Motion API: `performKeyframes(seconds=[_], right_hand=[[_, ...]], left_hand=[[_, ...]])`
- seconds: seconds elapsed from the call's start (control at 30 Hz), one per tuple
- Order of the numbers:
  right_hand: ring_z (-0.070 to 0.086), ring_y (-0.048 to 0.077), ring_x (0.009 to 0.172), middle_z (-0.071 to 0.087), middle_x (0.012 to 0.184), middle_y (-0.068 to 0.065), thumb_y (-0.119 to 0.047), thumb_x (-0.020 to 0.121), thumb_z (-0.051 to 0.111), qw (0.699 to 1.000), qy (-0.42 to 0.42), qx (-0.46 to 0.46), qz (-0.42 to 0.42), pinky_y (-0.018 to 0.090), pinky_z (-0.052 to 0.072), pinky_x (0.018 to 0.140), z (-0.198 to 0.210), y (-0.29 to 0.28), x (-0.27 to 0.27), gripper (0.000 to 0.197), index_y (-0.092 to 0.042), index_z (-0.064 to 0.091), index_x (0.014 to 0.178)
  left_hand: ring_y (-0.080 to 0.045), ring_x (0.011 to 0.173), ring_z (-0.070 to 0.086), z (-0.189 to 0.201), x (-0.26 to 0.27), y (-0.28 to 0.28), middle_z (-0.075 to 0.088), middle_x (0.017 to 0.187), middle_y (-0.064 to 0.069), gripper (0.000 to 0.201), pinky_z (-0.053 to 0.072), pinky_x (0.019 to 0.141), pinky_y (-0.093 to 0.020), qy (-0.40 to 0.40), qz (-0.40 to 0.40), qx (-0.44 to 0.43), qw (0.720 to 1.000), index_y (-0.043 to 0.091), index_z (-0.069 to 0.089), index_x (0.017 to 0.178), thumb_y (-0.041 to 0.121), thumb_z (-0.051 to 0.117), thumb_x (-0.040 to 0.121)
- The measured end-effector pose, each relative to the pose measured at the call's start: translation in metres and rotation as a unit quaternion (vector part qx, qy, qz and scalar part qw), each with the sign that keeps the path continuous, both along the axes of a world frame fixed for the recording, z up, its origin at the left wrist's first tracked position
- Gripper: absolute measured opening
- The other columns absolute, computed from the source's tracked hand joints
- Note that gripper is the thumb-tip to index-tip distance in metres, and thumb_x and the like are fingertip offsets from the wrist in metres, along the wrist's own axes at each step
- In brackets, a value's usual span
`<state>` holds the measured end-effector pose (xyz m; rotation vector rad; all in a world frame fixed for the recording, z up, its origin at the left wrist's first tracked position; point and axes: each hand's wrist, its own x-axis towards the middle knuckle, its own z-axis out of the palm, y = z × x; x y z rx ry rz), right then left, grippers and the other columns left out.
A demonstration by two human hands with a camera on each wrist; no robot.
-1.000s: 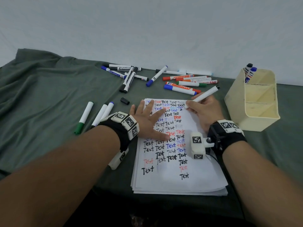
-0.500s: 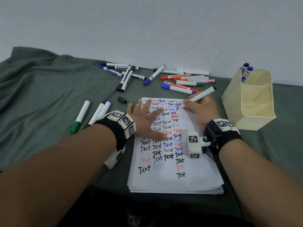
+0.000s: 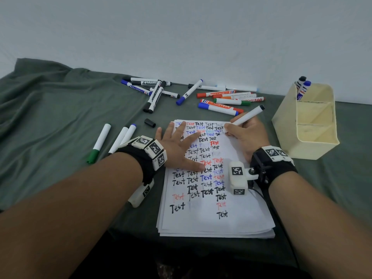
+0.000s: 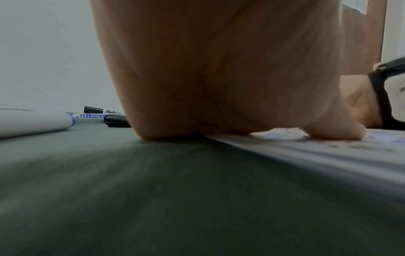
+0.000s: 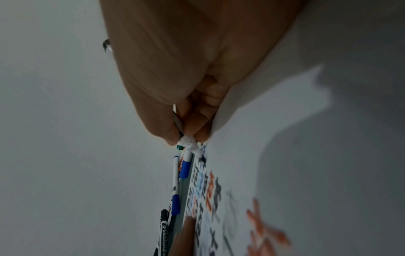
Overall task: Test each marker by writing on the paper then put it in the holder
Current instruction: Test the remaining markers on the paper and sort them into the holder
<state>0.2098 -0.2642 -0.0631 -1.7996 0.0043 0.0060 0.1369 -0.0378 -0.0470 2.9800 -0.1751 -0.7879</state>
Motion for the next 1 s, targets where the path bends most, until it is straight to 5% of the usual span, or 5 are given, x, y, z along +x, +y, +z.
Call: performKeyframes(seconds=[0.37,0.7,1.0], right_hand=[[0.073,0.026,0.087,0.074,0.08,0.003,-0.019,0.078,0.082,1.0,0.0,-0.001,-0.013,0.05,0.059,0.09,-0.002,-0.0001,0.0009,0.017,-0.02,0.068,0.088],[0.067,0.02,0.08,0.073,0.093,0.016,-0.013,0.081,0.079,1.0,-0.018,0.007,-0.023,0.043,0.058,0.086,-0.0044,-0.0013,0.0011,0.018,-0.01,0.067,0.095],[0.067,0.009,0.066,0.07,0.074,0.001,-0.01,0.08,0.079,0.998,-0.023,0.04,-0.04,0.027,0.055,0.069,-0.0082,-0.0038,0.0058,0.017,-0.017,0.066,0.087]], left_hand=[[-0.03,0.145,-0.035,0.0005,-0.0008,0.0003,-0.037,0.159,0.004,0.12,-0.017,0.116,-0.062,-0.001,0.0,-0.004,1.0,0.057,-0.023,0.146,0.106,0.033,0.052],[-0.029,0.145,-0.036,0.0018,-0.0028,-0.0005,-0.037,0.159,0.005,0.118,-0.018,0.116,-0.06,-0.001,0.003,-0.005,1.0,0.057,-0.022,0.146,0.104,0.035,0.054],[-0.029,0.145,-0.035,-0.0004,-0.0012,0.0005,-0.037,0.159,0.005,0.119,-0.017,0.116,-0.061,-0.004,0.002,-0.007,1.0,0.058,-0.024,0.144,0.106,0.032,0.051]])
